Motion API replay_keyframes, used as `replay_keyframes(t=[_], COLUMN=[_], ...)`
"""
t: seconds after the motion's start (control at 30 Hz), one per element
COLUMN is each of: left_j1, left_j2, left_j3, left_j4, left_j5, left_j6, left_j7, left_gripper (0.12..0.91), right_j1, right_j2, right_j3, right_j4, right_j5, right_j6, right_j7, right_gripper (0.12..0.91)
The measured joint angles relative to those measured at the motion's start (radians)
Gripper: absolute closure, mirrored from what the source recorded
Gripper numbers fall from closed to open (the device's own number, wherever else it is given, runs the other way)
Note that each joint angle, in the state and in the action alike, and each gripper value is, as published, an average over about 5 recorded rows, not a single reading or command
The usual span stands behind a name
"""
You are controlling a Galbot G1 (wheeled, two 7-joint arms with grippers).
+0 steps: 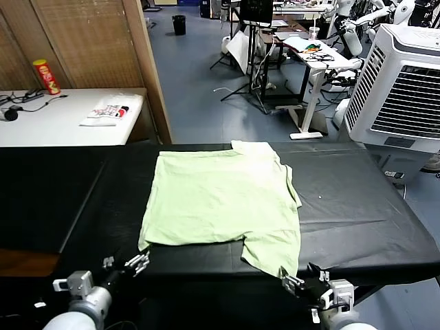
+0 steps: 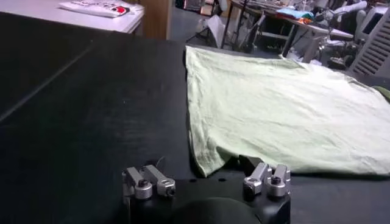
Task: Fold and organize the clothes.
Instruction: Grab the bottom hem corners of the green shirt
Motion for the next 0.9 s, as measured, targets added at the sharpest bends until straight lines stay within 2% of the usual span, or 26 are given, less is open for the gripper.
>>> replay_keyframes(t=[0.07,0.3,0.4,0.47,0.63,0.73,0.83,0.9], left_j1=[-0.001,-0.009,-0.011,-0.011,-0.011,-0.009,0.003,0.014], left_j2=[-0.002,-0.006,-0.006,-0.007,-0.01,-0.01,-0.009,-0.007], left_j3=[0.001,0.006,0.007,0.008,0.016,0.019,0.016,0.014], left_j4=[0.002,0.019,0.023,0.023,0.011,0.005,-0.002,-0.006], left_j5=[0.007,0.032,0.033,0.032,0.027,0.031,0.041,0.047], left_j6=[-0.002,-0.018,-0.028,-0.035,-0.049,-0.05,-0.053,-0.056], left_j7=[0.001,0.003,0.008,0.015,0.024,0.023,0.022,0.023], left_gripper=[0.232,0.238,0.317,0.42,0.705,0.849,0.905,0.904], right_j1=[0.0,-0.003,-0.005,-0.008,-0.023,-0.036,-0.042,-0.044], right_j2=[0.003,0.019,0.024,0.027,0.032,0.033,0.033,0.032], right_j3=[-0.002,-0.015,-0.018,-0.019,-0.011,-0.004,0.0,0.001], right_j4=[-0.002,-0.011,-0.009,-0.005,0.013,0.026,0.031,0.032], right_j5=[-0.002,-0.015,-0.019,-0.022,-0.024,-0.024,-0.024,-0.024], right_j6=[0.001,0.006,0.006,0.006,0.004,0.007,0.011,0.011], right_j7=[-0.001,-0.003,-0.002,0.002,0.013,0.012,0.009,0.009], right_gripper=[0.399,0.783,0.882,0.903,0.903,0.903,0.903,0.903])
